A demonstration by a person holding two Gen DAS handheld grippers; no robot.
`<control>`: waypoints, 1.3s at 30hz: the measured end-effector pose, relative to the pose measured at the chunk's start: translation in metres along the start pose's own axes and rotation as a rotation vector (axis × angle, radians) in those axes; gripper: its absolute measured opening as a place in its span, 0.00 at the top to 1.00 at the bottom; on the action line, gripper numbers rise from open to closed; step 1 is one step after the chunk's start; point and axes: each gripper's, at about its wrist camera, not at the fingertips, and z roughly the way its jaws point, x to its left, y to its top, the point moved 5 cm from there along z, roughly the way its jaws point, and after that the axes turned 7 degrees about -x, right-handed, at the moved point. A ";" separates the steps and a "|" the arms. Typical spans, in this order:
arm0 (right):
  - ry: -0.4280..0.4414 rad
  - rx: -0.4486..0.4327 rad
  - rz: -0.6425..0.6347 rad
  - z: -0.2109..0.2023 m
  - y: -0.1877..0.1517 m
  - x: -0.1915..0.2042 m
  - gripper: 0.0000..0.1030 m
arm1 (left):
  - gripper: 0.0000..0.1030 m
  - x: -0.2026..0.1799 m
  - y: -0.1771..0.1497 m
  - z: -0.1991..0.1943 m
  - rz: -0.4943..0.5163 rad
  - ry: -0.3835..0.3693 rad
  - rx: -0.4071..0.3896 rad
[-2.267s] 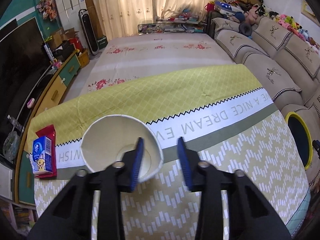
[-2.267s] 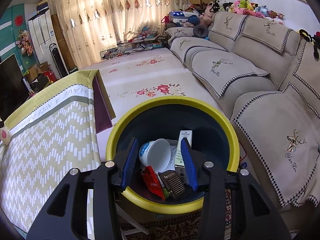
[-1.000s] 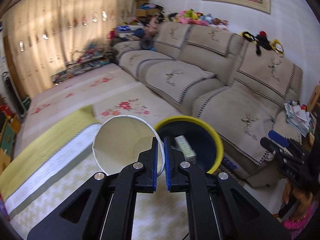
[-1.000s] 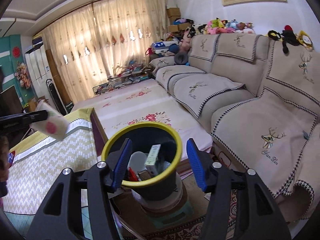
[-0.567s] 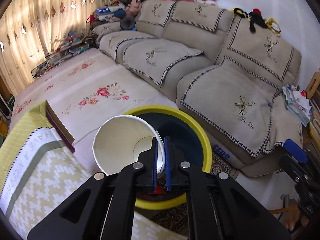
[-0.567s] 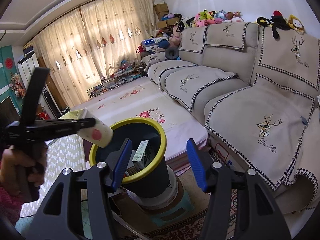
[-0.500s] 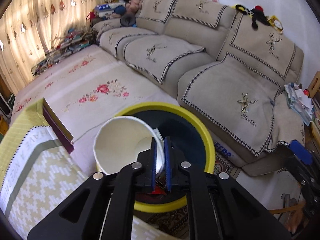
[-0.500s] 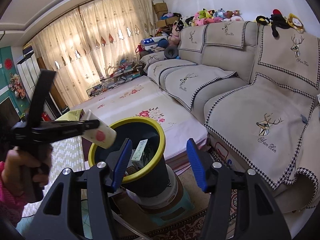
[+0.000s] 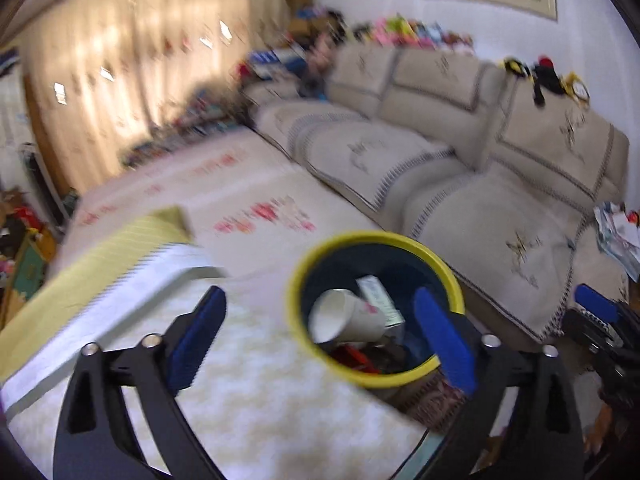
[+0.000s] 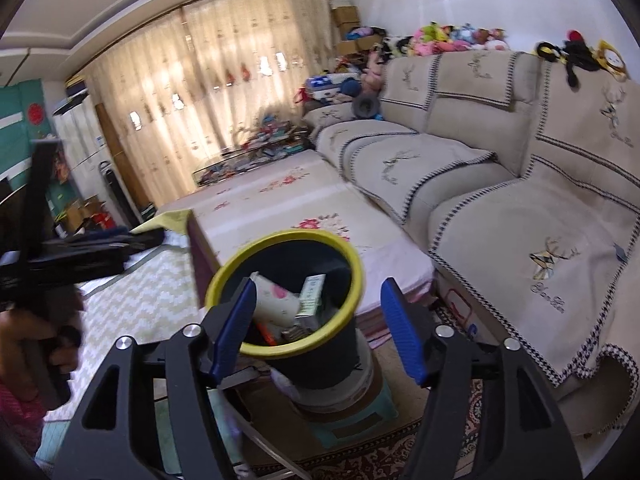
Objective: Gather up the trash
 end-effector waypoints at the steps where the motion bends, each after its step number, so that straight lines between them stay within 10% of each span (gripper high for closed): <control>1: 0.014 0.003 -0.014 -0.001 -0.001 0.007 0.33 | 0.05 0.012 -0.004 -0.022 -0.010 0.029 -0.024; 9: 0.141 0.012 -0.107 -0.018 -0.010 0.071 0.08 | 0.05 0.097 -0.074 -0.192 -0.148 0.300 -0.133; 18: 0.221 -0.044 -0.251 -0.067 -0.012 0.128 0.07 | 0.05 0.148 -0.148 -0.336 -0.274 0.621 -0.197; 39: 0.220 -0.103 -0.286 -0.111 -0.006 0.139 0.07 | 0.05 0.144 -0.176 -0.394 -0.358 0.677 -0.245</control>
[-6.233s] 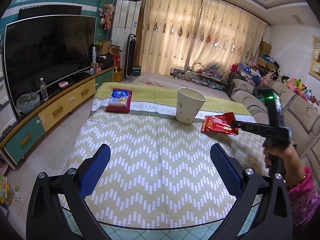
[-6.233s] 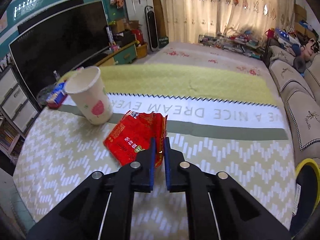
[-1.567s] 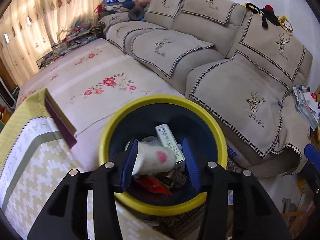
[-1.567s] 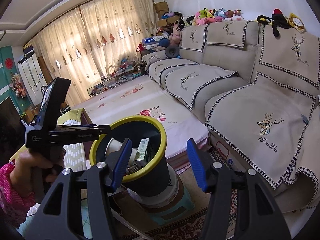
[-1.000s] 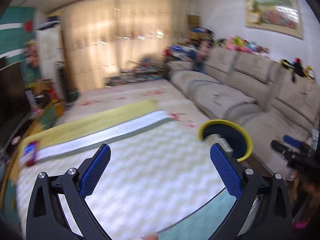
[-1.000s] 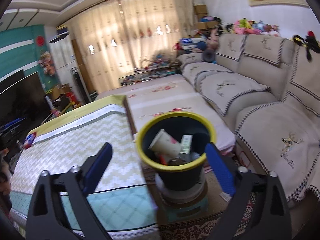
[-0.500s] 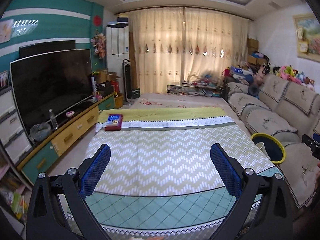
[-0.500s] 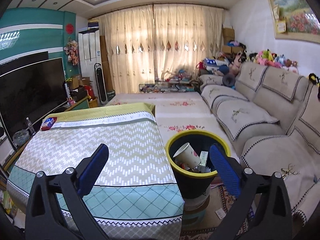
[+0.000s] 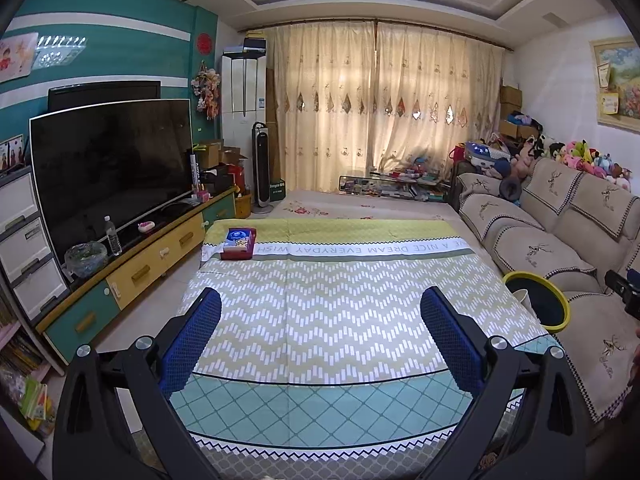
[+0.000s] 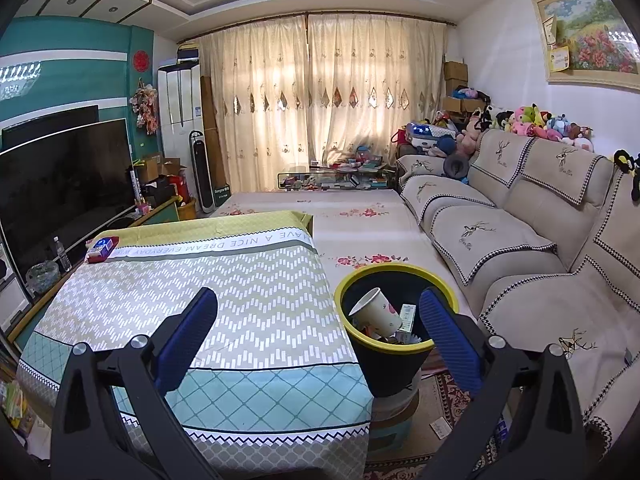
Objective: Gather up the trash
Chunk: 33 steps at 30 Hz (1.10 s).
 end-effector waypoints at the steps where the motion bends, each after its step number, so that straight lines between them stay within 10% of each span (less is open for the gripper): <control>1: 0.001 0.003 -0.001 0.001 -0.001 0.000 0.07 | 0.05 0.000 -0.001 0.001 -0.001 0.000 0.002; 33: 0.004 0.019 0.008 0.013 -0.007 0.006 0.07 | 0.05 -0.007 -0.005 0.005 0.014 -0.003 0.017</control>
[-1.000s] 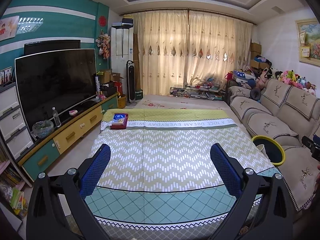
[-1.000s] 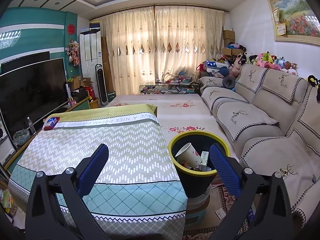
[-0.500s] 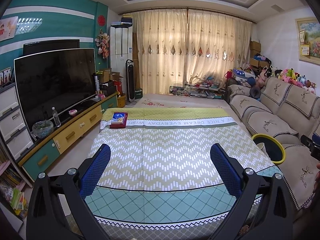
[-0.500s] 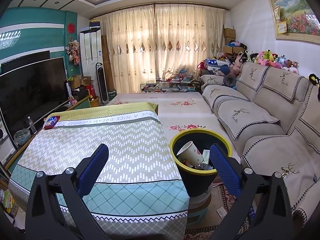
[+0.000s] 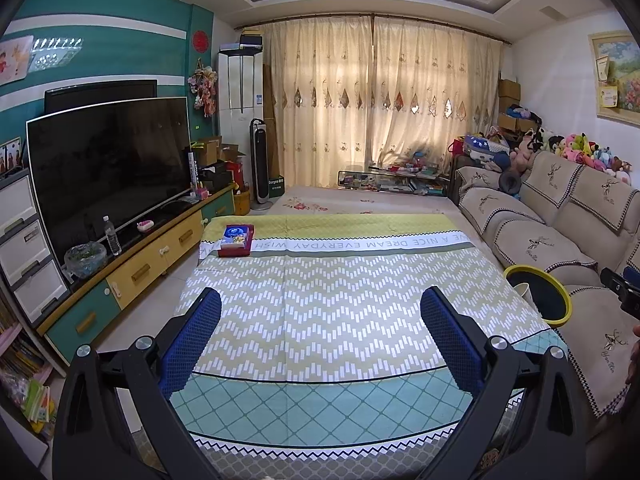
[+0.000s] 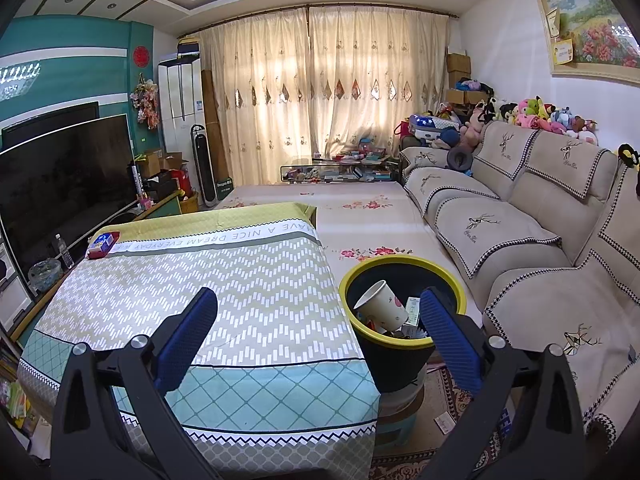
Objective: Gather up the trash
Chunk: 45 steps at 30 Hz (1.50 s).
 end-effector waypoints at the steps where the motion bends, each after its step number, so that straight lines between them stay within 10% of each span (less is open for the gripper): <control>1: -0.001 0.000 0.001 0.001 0.000 0.001 0.07 | 0.05 0.000 0.000 0.000 0.000 0.000 0.001; 45: 0.000 0.010 0.005 0.005 -0.005 0.004 0.07 | 0.05 0.003 -0.005 0.005 0.011 -0.008 0.012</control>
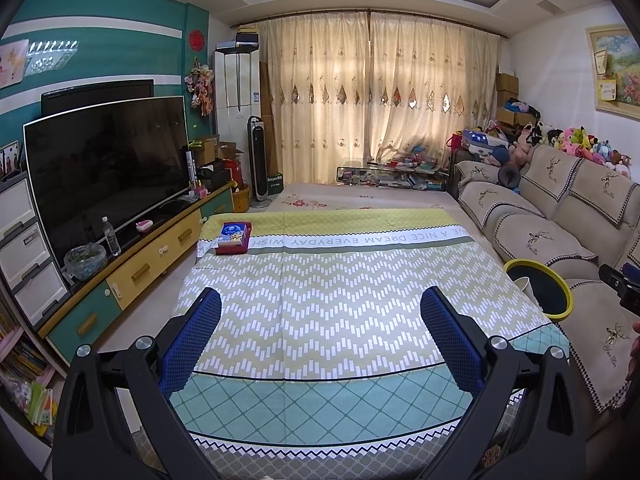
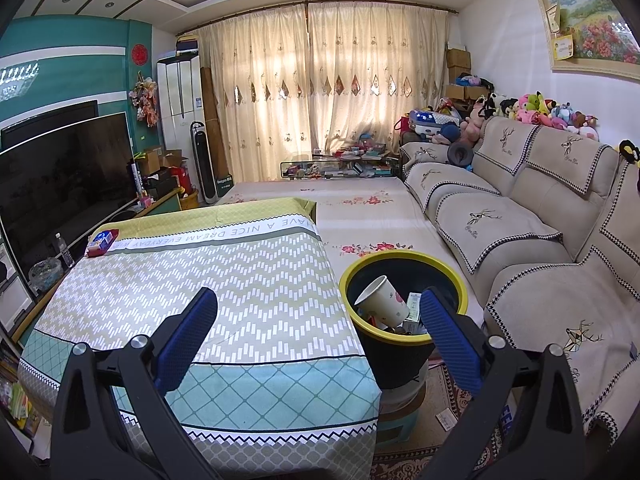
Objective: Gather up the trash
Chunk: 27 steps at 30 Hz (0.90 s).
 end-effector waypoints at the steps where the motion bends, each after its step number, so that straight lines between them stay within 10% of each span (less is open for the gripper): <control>1: 0.000 0.000 0.000 0.000 0.000 0.000 0.06 | 0.05 0.000 0.000 0.000 0.000 0.001 0.000; 27: 0.015 0.038 0.017 0.010 -0.015 0.006 0.06 | 0.05 -0.003 -0.001 0.025 -0.021 -0.051 0.054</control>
